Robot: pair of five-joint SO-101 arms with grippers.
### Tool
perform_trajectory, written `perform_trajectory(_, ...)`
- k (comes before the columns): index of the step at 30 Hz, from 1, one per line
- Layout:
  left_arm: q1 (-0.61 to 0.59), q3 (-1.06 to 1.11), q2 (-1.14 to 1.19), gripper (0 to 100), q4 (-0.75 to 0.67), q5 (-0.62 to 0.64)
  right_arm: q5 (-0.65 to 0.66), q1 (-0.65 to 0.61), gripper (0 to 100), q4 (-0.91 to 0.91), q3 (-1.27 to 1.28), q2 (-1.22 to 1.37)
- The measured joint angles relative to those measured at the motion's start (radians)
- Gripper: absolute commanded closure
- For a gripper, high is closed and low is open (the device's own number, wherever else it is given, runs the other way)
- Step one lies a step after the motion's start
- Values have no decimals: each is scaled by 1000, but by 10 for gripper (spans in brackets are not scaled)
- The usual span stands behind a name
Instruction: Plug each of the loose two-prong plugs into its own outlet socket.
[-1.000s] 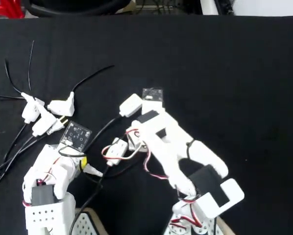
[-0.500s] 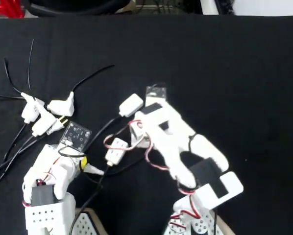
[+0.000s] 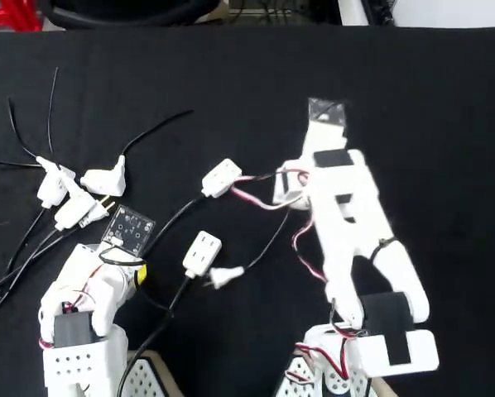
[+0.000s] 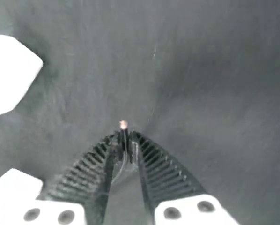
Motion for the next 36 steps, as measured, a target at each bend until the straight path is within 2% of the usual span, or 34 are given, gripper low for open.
perform_trajectory(6,0,0,0,711,0,0,284,8,982,-41,-112,81)
perform_trajectory(8,0,0,0,711,0,0,318,8,943,-71,-170,140)
perform_trajectory(10,0,0,-2,711,0,0,308,8,846,-87,-242,207)
perform_trajectory(13,0,0,-2,711,0,0,213,8,694,-92,-347,290)
perform_trajectory(16,0,0,-2,711,0,0,74,8,626,-92,-439,338)
perform_trajectory(19,0,0,-2,711,0,0,26,8,660,-32,-499,341)
perform_trajectory(22,0,0,-2,711,0,0,15,-2,737,129,-532,341)
perform_trajectory(26,0,0,-2,711,0,0,12,-86,858,364,-537,324)
perform_trajectory(29,0,0,-2,711,0,0,12,-141,901,479,-537,324)
perform_trajectory(33,0,0,-2,711,0,0,-55,-196,902,503,-462,324)
perform_trajectory(36,0,0,-2,711,0,0,-106,-232,902,436,-364,324)
